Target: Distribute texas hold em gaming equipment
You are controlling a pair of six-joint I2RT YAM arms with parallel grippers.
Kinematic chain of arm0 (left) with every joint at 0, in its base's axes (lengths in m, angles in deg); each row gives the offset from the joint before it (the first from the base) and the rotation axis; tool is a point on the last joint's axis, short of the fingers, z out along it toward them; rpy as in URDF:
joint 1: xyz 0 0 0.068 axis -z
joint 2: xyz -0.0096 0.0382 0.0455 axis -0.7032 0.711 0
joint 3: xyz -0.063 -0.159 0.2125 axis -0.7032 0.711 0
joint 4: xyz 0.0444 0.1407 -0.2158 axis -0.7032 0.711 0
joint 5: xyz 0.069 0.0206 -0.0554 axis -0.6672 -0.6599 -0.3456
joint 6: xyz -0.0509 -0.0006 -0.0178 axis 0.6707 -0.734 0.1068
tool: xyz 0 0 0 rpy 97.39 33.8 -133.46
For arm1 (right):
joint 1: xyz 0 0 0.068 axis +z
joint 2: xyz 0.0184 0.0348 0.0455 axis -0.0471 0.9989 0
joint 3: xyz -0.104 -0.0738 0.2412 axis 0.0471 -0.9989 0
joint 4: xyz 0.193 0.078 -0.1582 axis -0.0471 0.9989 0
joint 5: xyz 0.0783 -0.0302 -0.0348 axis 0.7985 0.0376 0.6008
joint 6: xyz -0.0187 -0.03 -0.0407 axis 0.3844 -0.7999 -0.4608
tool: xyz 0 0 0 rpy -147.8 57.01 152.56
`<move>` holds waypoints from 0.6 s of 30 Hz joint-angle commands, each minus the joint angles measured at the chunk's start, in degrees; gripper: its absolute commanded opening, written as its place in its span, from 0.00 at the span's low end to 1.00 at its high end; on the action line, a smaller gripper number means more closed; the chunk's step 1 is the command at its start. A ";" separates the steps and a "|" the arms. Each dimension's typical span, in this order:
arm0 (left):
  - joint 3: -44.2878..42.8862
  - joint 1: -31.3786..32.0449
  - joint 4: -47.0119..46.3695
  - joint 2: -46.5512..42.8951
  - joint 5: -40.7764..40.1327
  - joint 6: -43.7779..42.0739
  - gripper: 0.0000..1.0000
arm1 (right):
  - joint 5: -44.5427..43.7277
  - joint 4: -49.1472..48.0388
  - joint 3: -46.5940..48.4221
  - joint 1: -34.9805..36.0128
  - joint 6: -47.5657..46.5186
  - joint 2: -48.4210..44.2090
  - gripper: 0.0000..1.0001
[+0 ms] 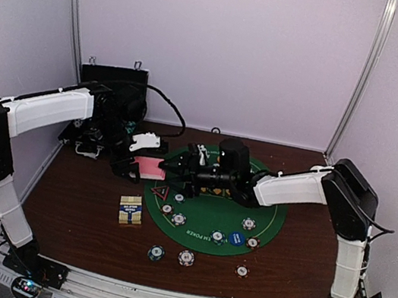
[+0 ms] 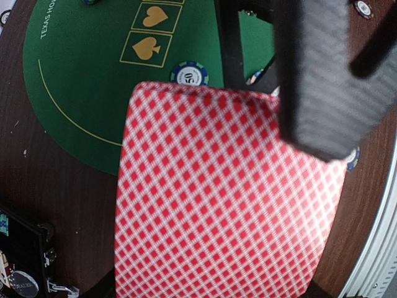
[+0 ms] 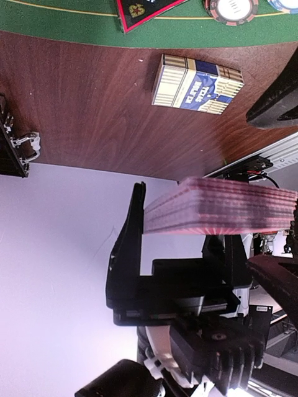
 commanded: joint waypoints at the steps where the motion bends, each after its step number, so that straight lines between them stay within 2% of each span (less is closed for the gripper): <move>1: -2.52 0.40 -0.28 -0.01 1.96 0.74 0.00 | 1.25 -3.56 3.00 0.07 2.24 2.63 0.71; 12: -2.27 0.53 -0.27 0.09 1.55 0.47 0.00 | 2.78 -9.90 6.73 0.95 7.22 6.86 0.65; 18: -2.74 0.70 -0.28 0.34 1.52 0.64 0.00 | 3.49 -12.01 8.57 1.44 9.35 8.68 0.55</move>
